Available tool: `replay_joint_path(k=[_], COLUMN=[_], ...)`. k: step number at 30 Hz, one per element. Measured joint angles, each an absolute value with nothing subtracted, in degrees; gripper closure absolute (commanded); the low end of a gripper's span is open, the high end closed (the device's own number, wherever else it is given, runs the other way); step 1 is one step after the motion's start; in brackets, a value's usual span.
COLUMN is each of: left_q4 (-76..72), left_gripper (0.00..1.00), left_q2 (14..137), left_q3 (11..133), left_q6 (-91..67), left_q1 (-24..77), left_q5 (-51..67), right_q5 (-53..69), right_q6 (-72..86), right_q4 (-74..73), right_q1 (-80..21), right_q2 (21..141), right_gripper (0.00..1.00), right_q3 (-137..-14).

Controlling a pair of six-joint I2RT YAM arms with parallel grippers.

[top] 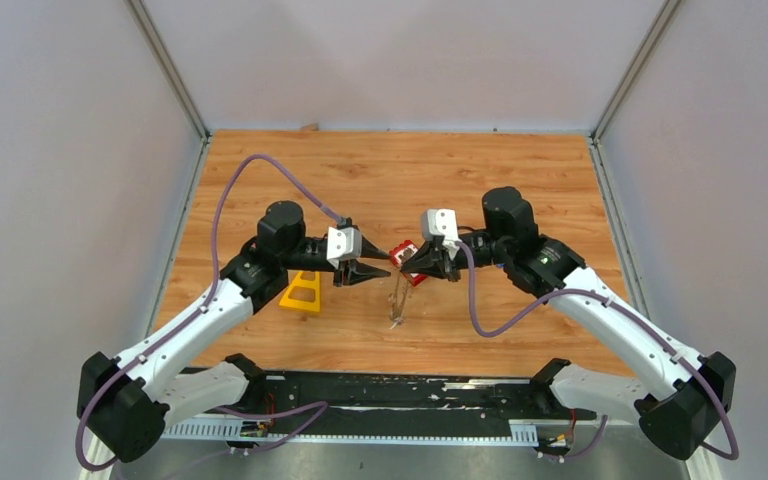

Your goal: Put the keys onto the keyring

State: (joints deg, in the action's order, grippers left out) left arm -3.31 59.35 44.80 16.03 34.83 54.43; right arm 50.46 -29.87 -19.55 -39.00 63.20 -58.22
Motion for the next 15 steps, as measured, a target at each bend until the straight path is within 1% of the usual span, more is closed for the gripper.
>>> replay_joint_path(k=[3, 6, 10, 15], left_q4=[1.9, 6.6, 10.7, 12.0], left_gripper=[0.52, 0.51, 0.53, 0.58], left_q2=[58.5, 56.9, 56.7, 58.3], left_q3=[45.9, 47.2, 50.1, 51.2], left_q6=[20.9, 26.0, 30.9, 33.8], left_q1=[34.8, 34.8, 34.8, 34.8], left_q5=[52.6, 51.4, 51.3, 53.7], right_q5=[50.0, 49.5, 48.9, 49.0], right_q6=[-30.4, -30.8, -31.2, -30.3], right_q4=[-20.3, -21.0, -22.1, -21.4], right_q1=[-39.0, -39.0, -39.0, -39.0], right_q2=[62.9, 62.9, 62.9, 62.6], right_gripper=[1.00, 1.00, 1.00, 1.00], right_q3=[-58.2, -58.2, -58.2, -57.5])
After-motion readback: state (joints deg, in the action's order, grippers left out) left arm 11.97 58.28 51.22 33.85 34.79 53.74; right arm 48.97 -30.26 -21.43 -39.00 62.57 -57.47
